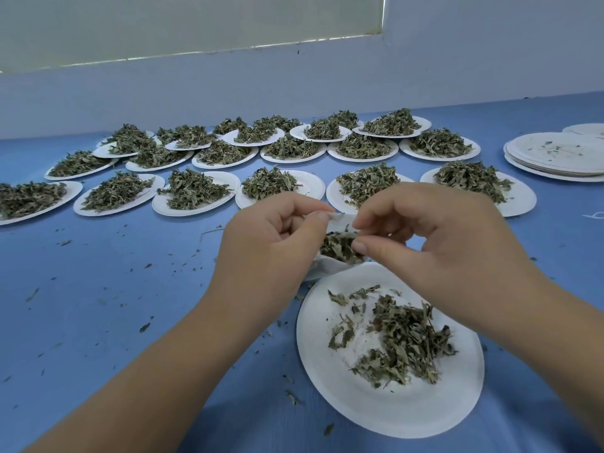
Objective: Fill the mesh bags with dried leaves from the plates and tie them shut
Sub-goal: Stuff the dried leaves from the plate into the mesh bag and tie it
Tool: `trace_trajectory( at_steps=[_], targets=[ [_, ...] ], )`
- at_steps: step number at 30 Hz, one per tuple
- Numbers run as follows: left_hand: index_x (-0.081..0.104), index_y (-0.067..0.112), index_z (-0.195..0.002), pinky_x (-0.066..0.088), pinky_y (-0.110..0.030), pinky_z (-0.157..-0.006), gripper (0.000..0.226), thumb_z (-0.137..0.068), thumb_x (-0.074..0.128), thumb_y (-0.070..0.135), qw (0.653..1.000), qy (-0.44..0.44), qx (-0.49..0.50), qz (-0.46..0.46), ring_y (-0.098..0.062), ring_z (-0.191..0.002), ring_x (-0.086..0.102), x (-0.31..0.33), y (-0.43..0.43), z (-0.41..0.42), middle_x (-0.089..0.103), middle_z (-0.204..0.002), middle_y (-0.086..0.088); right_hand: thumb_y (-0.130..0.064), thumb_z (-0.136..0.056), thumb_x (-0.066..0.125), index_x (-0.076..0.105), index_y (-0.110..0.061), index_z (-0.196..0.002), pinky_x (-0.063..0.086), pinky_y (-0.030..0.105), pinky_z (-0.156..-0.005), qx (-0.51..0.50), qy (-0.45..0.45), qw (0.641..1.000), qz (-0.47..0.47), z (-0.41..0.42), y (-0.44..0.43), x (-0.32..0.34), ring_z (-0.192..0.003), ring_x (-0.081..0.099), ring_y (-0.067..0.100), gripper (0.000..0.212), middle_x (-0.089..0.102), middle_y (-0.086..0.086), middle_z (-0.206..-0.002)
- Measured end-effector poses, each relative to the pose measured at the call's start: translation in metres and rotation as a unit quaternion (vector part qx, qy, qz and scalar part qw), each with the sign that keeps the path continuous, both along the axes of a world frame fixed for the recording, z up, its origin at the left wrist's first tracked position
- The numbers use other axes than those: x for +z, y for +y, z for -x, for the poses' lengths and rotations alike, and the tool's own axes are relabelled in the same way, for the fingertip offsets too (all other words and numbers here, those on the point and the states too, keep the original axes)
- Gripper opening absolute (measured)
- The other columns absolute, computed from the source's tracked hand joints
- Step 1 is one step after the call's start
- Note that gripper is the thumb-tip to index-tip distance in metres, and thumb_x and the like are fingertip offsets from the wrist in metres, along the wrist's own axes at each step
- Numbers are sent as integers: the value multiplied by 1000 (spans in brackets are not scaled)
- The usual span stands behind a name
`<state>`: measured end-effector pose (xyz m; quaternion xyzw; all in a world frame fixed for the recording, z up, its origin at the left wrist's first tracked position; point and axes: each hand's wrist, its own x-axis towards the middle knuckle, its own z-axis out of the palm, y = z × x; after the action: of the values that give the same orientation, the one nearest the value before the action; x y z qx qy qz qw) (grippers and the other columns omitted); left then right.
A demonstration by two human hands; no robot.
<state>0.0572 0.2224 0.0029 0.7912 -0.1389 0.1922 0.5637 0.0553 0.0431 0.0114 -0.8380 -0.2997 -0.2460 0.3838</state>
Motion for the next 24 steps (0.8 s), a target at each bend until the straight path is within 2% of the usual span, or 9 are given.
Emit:
trace_trajectory(
  at_steps=[3, 5, 7, 9, 11, 14, 17, 21, 24],
  targets=[
    [73, 23, -81, 32, -12, -44, 19, -89, 63, 9, 1000, -4, -10, -18, -3, -42, 37, -1, -4, 3, 46, -50, -6, -14, -77, 76, 68, -22, -80, 42, 11, -64, -19, -45, 997, 60, 0, 4, -3, -68, 55, 0, 12, 61, -15, -70],
    [73, 24, -80, 32, -11, -44, 21, -89, 63, 8, 1000, -3, -18, -25, -2, -43, 40, -1, -6, 4, 50, -51, -7, -17, -77, 72, 70, -21, -76, 43, 18, -62, -38, -84, 989, 114, 0, 9, -5, -65, 56, 6, 5, 63, -12, -68],
    [74, 25, -80, 41, -19, -44, 22, -89, 62, 9, 999, 0, -21, -27, -3, -46, 44, -2, -7, 5, 55, -55, -9, -21, -79, 67, 72, -21, -75, 44, 25, -61, -40, -97, 985, 140, 0, 11, -6, -66, 57, 15, 6, 64, -9, -67],
    [73, 24, -81, 48, -24, -45, 20, -89, 62, 10, 1000, 4, -15, -12, -5, -46, 45, -1, -5, 4, 53, -51, -3, -28, -85, 64, 73, -23, -77, 39, 15, -64, -10, -78, 989, 126, 0, 7, -4, -70, 57, 11, 13, 66, -10, -71],
    [73, 22, -81, 39, -15, -41, 18, -90, 62, 10, 1000, -4, 3, -1, -2, -41, 41, 2, 0, 1, 48, -47, 5, -35, -89, 61, 76, -25, -83, 38, 9, -72, 30, -52, 993, 99, 0, 0, -1, -82, 60, 5, 19, 68, -14, -85],
    [73, 20, -83, 34, -13, -40, 17, -91, 62, 11, 1000, -2, 17, 26, -2, -39, 39, 5, 6, -1, 46, -44, 12, -43, -90, 56, 76, -27, -98, 48, 22, -81, 53, -44, 991, 113, 0, -6, 2, -97, 61, 2, 27, 68, -16, -104],
    [73, 17, -81, 37, -12, -38, 18, -91, 61, 7, 998, 21, 0, 61, -1, -39, 41, 6, 6, 0, 46, -44, 13, -49, -92, 50, 72, -27, -111, 49, 30, -84, 54, -30, 980, 189, 0, -3, 0, -102, 59, 8, 37, 65, -17, -117],
    [73, 24, -79, 37, -15, -42, 18, -89, 63, 12, 1000, 0, -21, -2, -2, -43, 41, 3, -1, 2, 47, -47, 13, -60, -91, 36, 70, -28, -103, 47, 34, -75, 62, -6, 956, 285, 0, 5, -5, -87, 49, 12, 48, 60, -22, -118],
    [72, 24, -80, 36, -14, -42, 13, -86, 63, 18, 1000, -7, -21, -8, 0, -41, 40, 2, -1, 2, 46, -46, 14, -59, -92, 37, 68, -28, -103, 46, 33, -77, 76, -14, 957, 278, -2, 3, -4, -87, 50, 11, 45, 60, -22, -116]
  ],
)
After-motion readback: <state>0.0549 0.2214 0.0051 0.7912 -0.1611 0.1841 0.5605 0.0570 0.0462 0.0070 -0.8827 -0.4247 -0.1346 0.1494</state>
